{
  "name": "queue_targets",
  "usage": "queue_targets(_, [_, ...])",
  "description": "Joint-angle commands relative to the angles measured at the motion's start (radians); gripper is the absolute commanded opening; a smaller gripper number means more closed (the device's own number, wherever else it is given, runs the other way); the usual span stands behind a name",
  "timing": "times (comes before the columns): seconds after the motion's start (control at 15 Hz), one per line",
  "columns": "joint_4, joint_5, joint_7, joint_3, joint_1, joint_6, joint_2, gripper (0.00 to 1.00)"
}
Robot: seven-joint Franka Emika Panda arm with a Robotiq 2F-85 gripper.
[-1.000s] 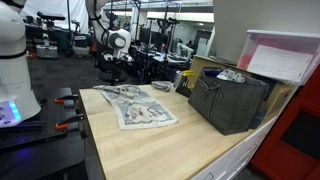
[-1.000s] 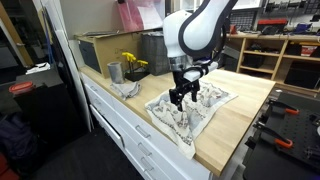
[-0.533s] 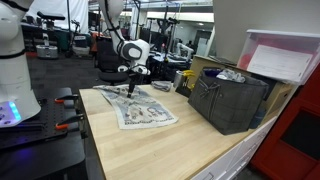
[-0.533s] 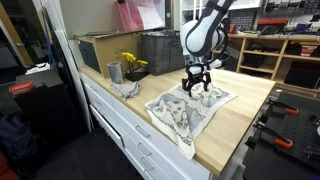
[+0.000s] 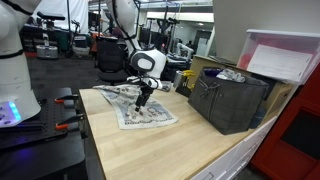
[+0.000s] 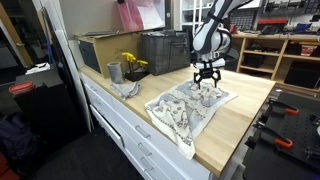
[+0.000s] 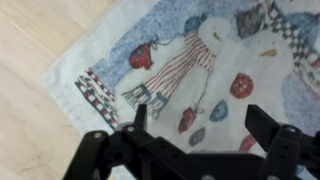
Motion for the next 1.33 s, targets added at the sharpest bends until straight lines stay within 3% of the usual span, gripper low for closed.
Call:
queue_targets(0.0, [0.079,0.084,0.065,-0.008,-0.062,-0.023,0.043,1.00])
queue_targets(0.33, [0.155,0.205,0.170,-0.002,-0.127,0.012,0.102,1.00])
queue_targets(0.6, [0.191,0.248,0.242,-0.007,-0.138,0.069,0.158,1.00])
queue_targets(0.67, [0.197,0.243,0.254,-0.012,-0.137,0.089,0.169,0.96])
queue_targets(0.73, [0.200,0.237,0.268,-0.017,-0.135,0.110,0.180,0.72])
queue_targets(0.87, [0.205,0.227,0.287,-0.026,-0.134,0.140,0.197,0.69])
queue_targets(1.27, [0.209,0.193,0.314,-0.058,-0.114,0.165,0.199,0.23])
